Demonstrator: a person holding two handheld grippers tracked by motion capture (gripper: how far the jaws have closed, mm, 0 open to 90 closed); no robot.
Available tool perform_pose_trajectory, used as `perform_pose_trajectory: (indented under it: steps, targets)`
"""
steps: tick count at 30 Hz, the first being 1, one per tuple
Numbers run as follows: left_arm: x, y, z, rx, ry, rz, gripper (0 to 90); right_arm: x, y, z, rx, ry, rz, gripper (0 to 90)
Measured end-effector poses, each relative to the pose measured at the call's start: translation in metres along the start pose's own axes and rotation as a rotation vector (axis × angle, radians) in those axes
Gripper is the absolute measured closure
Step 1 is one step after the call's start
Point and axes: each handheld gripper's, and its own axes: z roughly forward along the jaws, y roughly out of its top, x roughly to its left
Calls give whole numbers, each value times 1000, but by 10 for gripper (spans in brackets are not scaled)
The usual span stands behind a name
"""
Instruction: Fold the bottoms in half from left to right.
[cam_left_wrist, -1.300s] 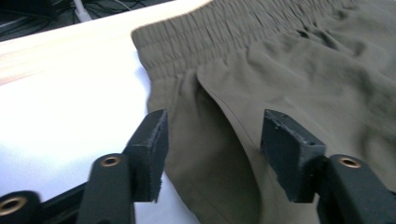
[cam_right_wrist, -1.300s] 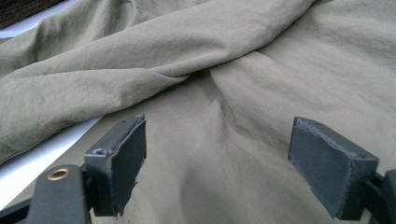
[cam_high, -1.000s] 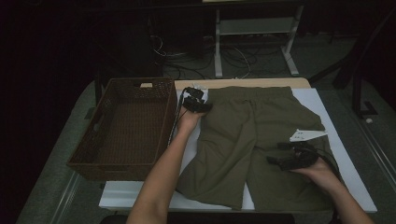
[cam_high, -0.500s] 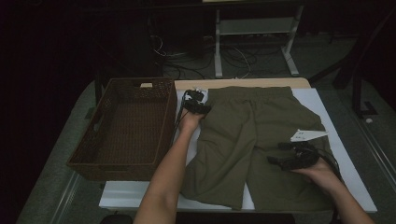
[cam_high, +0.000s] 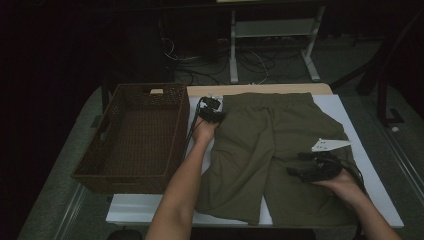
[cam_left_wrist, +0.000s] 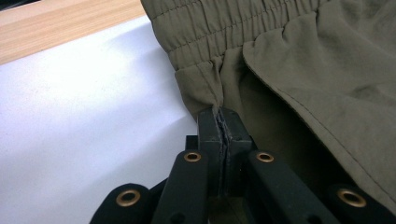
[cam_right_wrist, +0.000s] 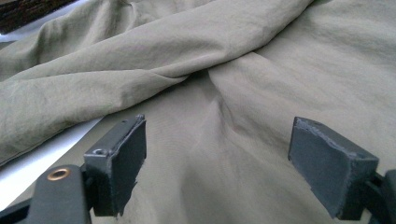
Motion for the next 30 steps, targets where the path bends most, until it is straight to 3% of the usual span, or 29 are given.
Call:
perform_pose_trajectory:
  steps: [5, 14, 30]
  targets:
    - [0, 2, -2, -23, -24, -21, 891, 0, 0, 0, -1, 0, 1, 192]
    - [-4, 12, -13, -112, -93, -81, 893, 0, 0, -1, -6, 0, 4, 192]
    - [-25, 39, -28, -189, -189, -71, 892, -1, 0, -2, -10, -1, 6, 192]
